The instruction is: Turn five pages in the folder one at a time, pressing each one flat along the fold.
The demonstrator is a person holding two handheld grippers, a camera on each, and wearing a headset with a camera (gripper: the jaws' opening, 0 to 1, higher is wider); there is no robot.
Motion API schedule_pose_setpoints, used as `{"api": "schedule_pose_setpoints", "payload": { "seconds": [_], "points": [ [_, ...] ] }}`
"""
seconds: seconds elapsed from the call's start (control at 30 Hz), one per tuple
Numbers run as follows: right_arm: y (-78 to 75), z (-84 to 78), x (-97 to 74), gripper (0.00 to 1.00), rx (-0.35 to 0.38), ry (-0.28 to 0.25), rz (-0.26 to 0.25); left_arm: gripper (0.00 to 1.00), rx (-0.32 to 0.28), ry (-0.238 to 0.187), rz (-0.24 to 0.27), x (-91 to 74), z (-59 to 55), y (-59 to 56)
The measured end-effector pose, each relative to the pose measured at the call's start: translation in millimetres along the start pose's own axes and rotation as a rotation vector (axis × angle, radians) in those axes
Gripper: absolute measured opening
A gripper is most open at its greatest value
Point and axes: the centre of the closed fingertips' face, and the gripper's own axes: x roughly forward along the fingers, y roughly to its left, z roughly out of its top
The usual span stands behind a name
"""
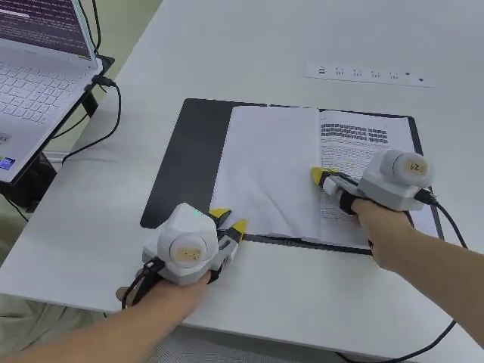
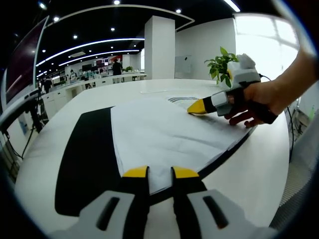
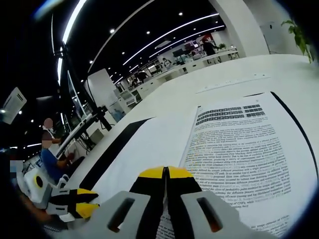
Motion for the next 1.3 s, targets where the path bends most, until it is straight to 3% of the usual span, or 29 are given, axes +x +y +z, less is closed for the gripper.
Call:
{"api": "schedule_pose_setpoints", "payload": {
  "seconds": [0.33, 0.57, 0.67, 1.3],
  "points": [
    [12.8, -19.1, -16.6, 0.00, -0.004, 0.019, 0.017, 0.16, 0.004, -0.004, 0.001, 0.4, 1.1, -0.1],
    [13.4, -30.6, -24.5, 0.00, 0.011, 0.048, 0.019, 0.16, 0.006, -0.002, 0.001, 0.3, 1.1, -0.2],
    [13.6, -36.6, -30.0, 0.00, 0.065, 0.061, 0.025, 0.16, 0.008, -0.003, 0.002, 0.4, 1.0, -0.2],
    [28.9, -68.6, -61.8, 0.00, 0.141, 0.157, 0.052, 0.16, 0.004, -0.004, 0.002, -0.3, 0.8, -0.7]
  ]
}}
